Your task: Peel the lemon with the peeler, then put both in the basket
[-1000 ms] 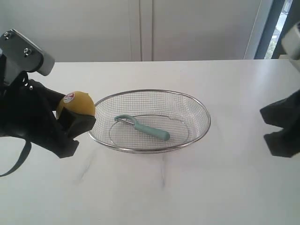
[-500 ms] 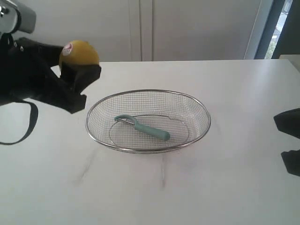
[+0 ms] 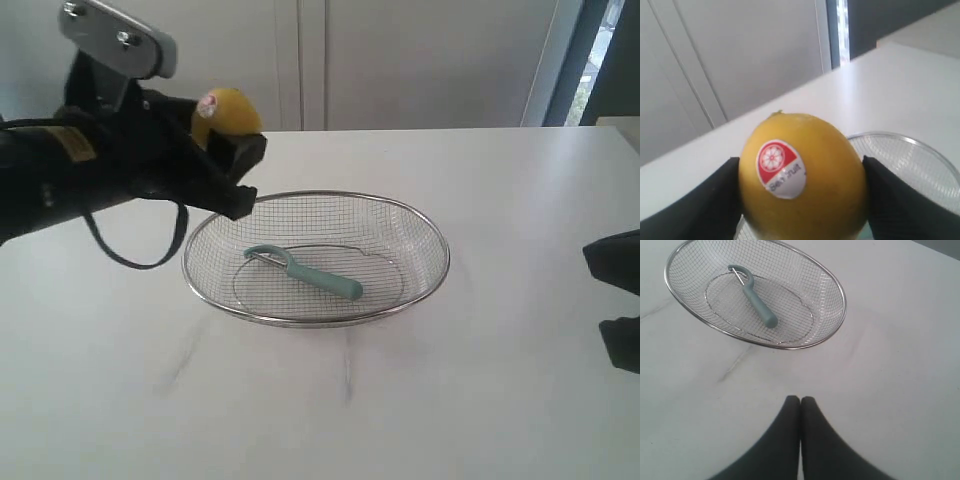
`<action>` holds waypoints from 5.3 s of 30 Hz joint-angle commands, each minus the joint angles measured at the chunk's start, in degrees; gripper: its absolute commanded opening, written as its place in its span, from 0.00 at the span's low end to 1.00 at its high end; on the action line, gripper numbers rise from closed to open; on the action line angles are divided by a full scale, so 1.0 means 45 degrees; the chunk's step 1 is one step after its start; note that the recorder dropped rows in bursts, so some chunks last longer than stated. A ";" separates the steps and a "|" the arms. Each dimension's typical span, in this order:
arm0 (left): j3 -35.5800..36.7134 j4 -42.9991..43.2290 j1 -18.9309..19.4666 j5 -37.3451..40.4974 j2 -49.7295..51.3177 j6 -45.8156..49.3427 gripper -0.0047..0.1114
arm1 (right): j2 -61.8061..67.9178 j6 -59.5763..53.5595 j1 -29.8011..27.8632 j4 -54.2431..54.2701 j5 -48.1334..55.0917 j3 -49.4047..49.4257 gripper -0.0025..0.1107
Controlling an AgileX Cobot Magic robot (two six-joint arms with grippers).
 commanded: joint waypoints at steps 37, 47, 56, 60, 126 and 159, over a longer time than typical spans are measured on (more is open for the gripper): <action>-1.1264 0.0427 0.0048 1.4335 0.8999 0.1673 0.04 | -0.0117 0.0045 -0.0032 0.0241 -0.0500 0.0333 0.02; -1.1264 0.1013 0.0048 1.4353 0.9333 0.1698 0.04 | -0.0117 0.0045 -0.0032 0.0241 -0.0500 0.0333 0.02; -1.1264 0.1199 0.0074 1.4875 0.9333 0.1676 0.25 | -0.0117 0.0045 -0.0032 0.0241 -0.0500 0.0333 0.02; -1.1264 0.1199 0.0074 1.4993 0.9333 0.1649 0.38 | -0.0117 0.0045 -0.0032 0.0241 -0.0500 0.0333 0.02; -1.1040 -0.1557 -0.0235 2.0601 0.2482 0.4041 0.04 | -0.0117 0.0045 -0.0032 -0.0520 -0.1081 0.0631 0.02; -0.3198 0.0553 -0.0235 1.8605 -0.9867 0.0266 0.04 | -0.0117 0.0045 -0.0032 -0.0472 -0.1314 0.1051 0.02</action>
